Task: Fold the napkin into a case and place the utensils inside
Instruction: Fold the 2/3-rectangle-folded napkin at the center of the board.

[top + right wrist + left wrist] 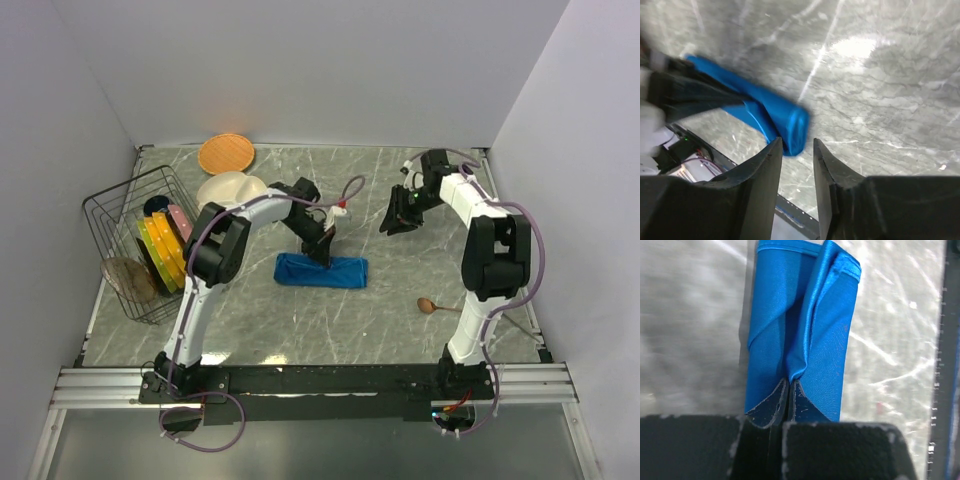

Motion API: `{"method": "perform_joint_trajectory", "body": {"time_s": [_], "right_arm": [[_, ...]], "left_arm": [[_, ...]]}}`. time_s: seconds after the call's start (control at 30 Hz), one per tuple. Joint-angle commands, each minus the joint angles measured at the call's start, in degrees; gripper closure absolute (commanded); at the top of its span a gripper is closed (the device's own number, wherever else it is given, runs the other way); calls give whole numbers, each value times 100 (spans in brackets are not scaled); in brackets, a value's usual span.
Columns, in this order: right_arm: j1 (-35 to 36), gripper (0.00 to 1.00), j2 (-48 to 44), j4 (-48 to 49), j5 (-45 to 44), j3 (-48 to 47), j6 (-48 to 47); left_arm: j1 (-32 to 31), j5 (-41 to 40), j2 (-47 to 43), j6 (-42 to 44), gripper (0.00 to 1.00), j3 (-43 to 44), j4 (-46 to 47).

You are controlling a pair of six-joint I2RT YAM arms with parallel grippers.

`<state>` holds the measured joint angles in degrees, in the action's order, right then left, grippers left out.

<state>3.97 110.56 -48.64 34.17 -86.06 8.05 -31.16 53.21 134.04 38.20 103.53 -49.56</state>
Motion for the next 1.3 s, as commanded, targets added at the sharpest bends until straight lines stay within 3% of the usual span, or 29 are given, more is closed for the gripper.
{"method": "perform_joint_trajectory", "body": {"time_s": [0.0,0.27,0.5,0.83,1.13,1.27], "right_arm": [[25,60,-404,302,466,133,82],[262,50,-843,838,1038,1256,538],[693,32,-1054,1409,1013,2075,689],[1027,35,-887,1648,819,2014,540],[1141,36,-1326,1884,591,1750,-303],[1212,41,-1414,2008,503,1900,-541]], "left_arm": [[-277,215,-404,-432,99,-561,148],[-171,462,-159,-1139,99,-421,289],[-128,585,61,-1183,99,-350,201],[-40,638,219,-1139,99,-359,140],[4,761,307,-1112,99,-395,96],[57,857,483,-1156,99,-219,-36]]}}
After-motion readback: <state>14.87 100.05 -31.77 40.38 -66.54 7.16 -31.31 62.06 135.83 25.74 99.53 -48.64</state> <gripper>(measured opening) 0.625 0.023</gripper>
